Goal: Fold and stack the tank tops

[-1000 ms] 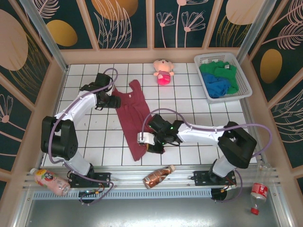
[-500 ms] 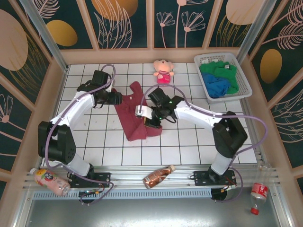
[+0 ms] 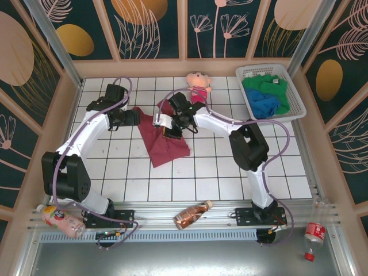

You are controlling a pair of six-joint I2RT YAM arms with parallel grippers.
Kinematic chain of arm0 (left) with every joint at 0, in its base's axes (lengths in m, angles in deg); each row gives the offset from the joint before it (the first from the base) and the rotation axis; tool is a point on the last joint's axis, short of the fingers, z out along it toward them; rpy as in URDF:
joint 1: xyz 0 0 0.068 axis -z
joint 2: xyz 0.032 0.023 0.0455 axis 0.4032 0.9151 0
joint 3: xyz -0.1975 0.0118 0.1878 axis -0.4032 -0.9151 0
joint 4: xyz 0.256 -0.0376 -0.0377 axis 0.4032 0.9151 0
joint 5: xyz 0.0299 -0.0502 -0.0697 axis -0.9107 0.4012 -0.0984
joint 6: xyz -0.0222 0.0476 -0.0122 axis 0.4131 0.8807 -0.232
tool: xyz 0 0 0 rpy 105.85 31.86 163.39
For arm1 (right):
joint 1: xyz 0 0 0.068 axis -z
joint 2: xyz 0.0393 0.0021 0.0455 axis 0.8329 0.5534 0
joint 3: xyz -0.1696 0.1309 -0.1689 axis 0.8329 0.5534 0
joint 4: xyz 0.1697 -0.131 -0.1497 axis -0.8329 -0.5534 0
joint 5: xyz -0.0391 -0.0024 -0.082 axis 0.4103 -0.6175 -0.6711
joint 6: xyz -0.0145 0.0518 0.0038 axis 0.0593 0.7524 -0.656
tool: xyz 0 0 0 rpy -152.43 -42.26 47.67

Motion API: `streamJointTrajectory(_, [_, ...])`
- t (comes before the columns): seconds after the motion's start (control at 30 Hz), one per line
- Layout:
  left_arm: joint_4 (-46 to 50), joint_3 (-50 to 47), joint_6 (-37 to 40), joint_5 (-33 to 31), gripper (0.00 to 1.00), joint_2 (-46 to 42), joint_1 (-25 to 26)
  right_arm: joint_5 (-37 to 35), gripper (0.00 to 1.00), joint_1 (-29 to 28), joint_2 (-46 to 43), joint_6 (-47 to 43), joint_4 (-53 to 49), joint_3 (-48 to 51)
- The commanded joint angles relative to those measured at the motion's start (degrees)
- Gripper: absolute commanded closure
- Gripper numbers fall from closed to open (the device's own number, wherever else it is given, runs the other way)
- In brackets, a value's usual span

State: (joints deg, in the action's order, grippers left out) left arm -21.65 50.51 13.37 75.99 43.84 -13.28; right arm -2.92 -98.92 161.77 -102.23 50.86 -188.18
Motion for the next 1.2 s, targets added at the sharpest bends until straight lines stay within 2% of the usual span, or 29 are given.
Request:
streamJointTrajectory(0.0, [1.5, -1.5, -1.9, -0.3, 0.24, -1.4, -0.5, 1.5, 0.93, 0.3, 3.3, -1.5, -1.2, -3.7])
streamJointTrajectory(0.1, [1.3, -2.0, -2.3, 1.0, 0.24, -1.4, -0.5, 0.3, 0.91, 0.3, 6.4, -0.7, -0.2, -5.3])
streamJointTrajectory(0.2, [0.7, -3.0, -3.1, 4.1, 0.24, -1.6, -0.5, -1.9, 0.79, 0.0, 7.8, 0.6, 3.1, -5.5])
streamJointTrajectory(0.33, [-0.3, -6.2, -4.8, 8.1, 0.24, -2.6, -0.5, -6.3, 0.68, 0.4, 9.2, 4.3, 7.4, -7.1])
streamJointTrajectory(0.53, [-4.4, -14.1, -9.1, 14.0, 0.27, -5.6, -0.2, -4.1, 0.6, 1.2, 9.6, 10.7, 12.6, -6.9])
streamJointTrajectory(0.6, [-7.2, -17.1, -11.5, 16.3, 0.27, -7.5, 1.7, -1.9, 0.59, 1.8, 9.6, 12.8, 13.1, -6.9])
streamJointTrajectory(0.77, [-8.7, -21.3, -14.6, 11.3, 0.27, -8.2, 9.7, -1.7, 0.58, 3.8, 8.8, 14.9, 12.1, -7.6])
streamJointTrajectory(0.9, [-14.8, -24.1, -18.9, 10.8, 0.27, -9.2, 13.4, 0.8, 0.56, 6.2, 4.8, 17.4, 13.4, -5.8])
streamJointTrajectory(1.0, [-17.0, -22.6, -18.4, 7.5, 0.27, -6.3, 17.0, 2.5, 0.56, 8.2, -0.8, 19.6, 16.2, 1.2])
streamJointTrajectory(1.17, [-17.7, -18.1, -16.3, 3.5, 0.29, 0.5, 19.5, 3.6, 0.57, 10.0, -10.6, 24.7, 21.0, 16.8])
